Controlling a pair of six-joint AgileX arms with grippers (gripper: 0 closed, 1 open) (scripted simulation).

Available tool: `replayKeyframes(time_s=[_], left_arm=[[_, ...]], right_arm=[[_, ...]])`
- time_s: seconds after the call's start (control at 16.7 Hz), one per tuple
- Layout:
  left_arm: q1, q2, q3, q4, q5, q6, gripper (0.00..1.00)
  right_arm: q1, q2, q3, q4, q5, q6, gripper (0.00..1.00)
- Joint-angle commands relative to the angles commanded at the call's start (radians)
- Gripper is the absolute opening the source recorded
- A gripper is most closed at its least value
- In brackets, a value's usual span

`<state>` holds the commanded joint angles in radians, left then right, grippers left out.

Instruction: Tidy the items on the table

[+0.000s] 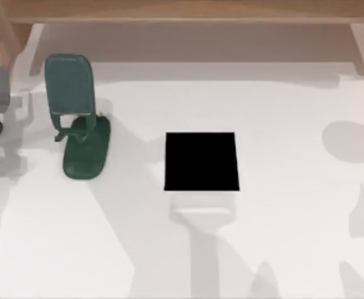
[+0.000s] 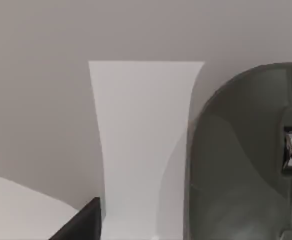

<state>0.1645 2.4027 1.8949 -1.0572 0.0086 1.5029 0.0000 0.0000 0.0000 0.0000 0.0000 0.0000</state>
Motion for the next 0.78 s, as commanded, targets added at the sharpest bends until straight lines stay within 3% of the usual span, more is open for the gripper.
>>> replayKeyframes(time_s=[0.3, 0.78], left_arm=[[-0.003, 0.011, -0.002, 0.016, 0.0, -0.002, 1.0], [-0.003, 0.011, -0.002, 0.016, 0.0, -0.002, 0.4]], right_arm=[[0.0, 0.0, 0.0, 0.0, 0.0, 0.0, 1.0], [0.0, 0.0, 0.0, 0.0, 0.0, 0.0, 1.0]])
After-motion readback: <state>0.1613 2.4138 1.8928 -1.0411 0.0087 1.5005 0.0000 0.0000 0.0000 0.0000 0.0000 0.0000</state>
